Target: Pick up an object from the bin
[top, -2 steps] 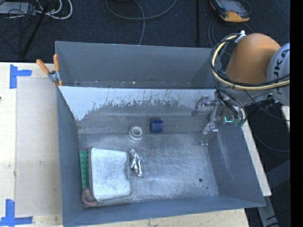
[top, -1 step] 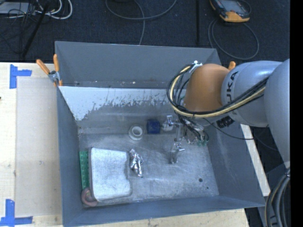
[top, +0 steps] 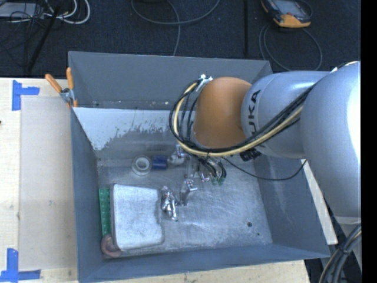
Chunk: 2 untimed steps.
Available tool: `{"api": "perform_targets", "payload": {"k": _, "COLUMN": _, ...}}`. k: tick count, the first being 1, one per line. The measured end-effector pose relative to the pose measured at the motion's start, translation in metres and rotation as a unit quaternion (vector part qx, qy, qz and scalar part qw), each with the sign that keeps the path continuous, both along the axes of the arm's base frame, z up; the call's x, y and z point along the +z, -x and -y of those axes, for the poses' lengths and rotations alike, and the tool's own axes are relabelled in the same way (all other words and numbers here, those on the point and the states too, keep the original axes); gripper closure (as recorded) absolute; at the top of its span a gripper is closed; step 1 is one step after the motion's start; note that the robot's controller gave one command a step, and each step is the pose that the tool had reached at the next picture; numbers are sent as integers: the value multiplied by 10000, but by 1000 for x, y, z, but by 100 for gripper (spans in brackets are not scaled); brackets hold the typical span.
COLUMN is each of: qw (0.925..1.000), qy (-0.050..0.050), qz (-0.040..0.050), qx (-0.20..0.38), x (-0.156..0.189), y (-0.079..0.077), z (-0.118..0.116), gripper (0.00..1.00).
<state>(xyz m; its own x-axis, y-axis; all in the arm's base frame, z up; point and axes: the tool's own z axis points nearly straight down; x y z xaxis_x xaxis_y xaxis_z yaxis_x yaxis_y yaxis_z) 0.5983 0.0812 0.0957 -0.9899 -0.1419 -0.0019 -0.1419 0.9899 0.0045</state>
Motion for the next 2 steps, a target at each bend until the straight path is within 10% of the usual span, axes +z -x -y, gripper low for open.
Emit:
{"api": "perform_targets", "payload": {"k": 1, "qw": 9982, "qy": 10, "qz": 48, "qx": -602, "x": -23, "y": 64, "z": -7, "gripper": 0}}
{"api": "perform_targets", "payload": {"k": 2, "qw": 9983, "qy": 18, "qz": 19, "qx": -581, "x": -22, "y": 64, "z": -7, "gripper": 100}}
